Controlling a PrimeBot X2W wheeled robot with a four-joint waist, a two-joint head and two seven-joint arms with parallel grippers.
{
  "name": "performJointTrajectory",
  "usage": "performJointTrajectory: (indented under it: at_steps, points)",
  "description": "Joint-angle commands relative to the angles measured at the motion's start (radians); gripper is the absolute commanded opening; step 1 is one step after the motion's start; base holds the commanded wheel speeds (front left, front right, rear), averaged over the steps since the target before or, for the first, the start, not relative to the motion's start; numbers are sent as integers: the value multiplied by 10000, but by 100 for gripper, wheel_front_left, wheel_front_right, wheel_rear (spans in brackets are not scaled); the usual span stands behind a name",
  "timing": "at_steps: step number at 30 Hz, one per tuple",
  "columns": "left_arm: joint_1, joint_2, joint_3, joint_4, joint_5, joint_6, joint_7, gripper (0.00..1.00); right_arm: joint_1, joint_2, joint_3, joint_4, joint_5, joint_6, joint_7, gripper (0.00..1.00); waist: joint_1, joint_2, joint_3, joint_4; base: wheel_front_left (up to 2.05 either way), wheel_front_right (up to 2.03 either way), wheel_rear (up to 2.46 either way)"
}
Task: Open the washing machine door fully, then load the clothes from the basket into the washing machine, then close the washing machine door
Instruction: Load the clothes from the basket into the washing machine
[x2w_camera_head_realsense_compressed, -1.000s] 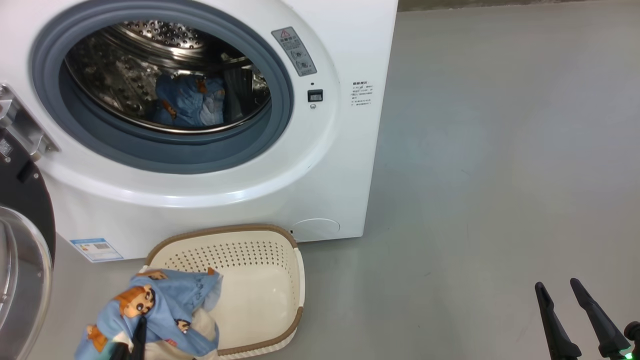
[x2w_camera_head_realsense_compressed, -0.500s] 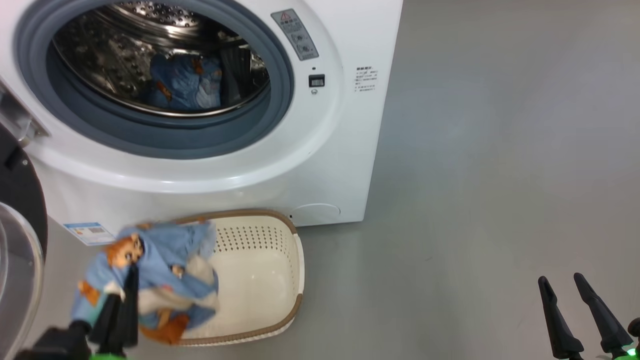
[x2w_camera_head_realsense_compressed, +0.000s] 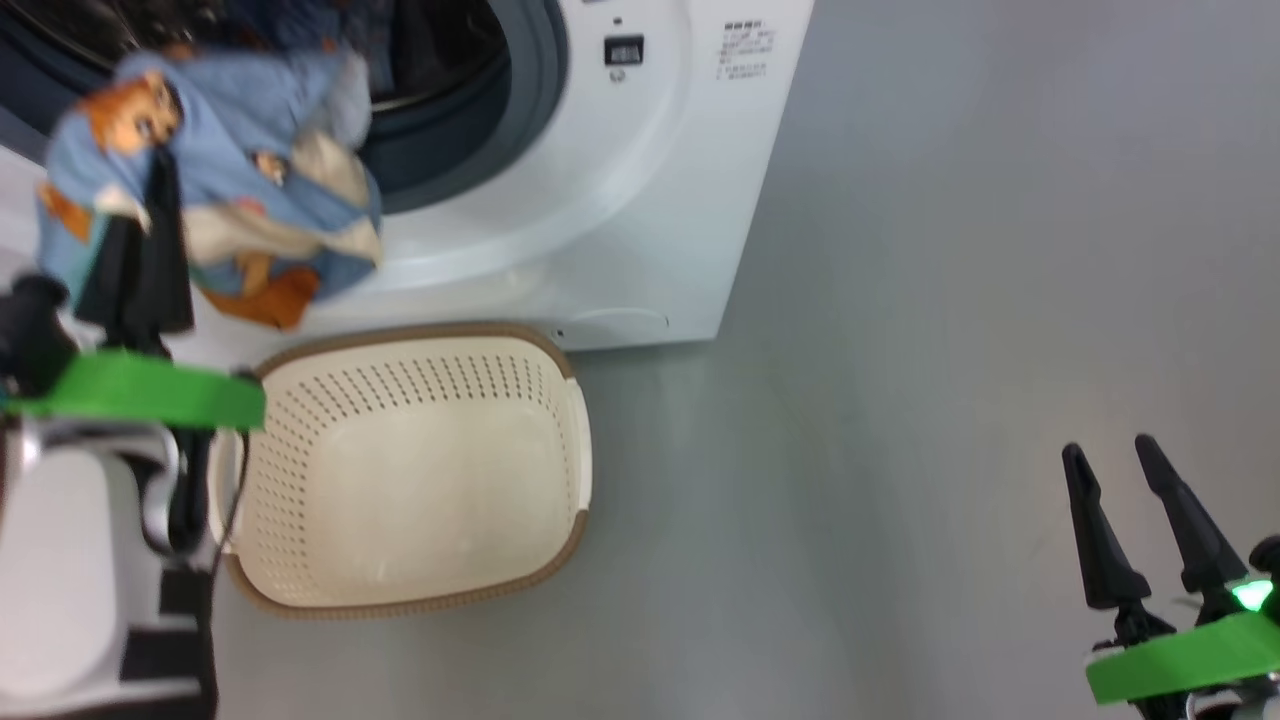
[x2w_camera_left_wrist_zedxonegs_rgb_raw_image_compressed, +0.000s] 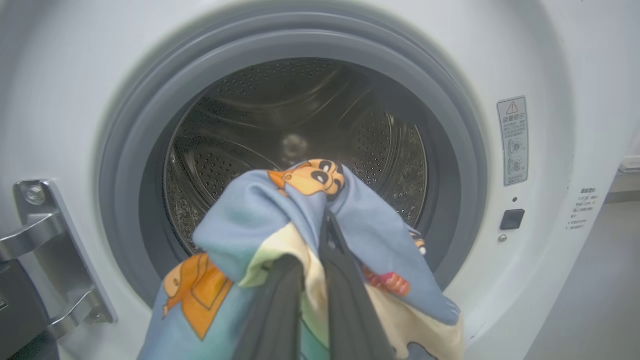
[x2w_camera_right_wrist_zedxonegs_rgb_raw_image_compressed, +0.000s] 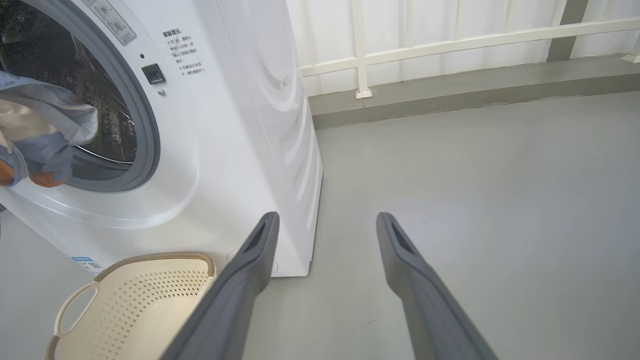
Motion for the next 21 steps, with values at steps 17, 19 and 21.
performJointTrajectory:
  at_steps: [17,19,21]
  points:
    - [-4910,1541,698,4745,398,129,-53,0,-1445,201,618,-226,240,25,-49,100,-2,0,2628,-1551,0,0,0]
    - [-5242,1656,661,5067,484,169,-53,0,-1512,232,664,-206,257,25,-49,100,-2,0,2716,-1669,0,0,0]
    - [-5575,1804,640,5329,564,222,-53,0,-1580,261,724,-199,272,25,-49,100,-2,0,2803,-1785,0,0,0]
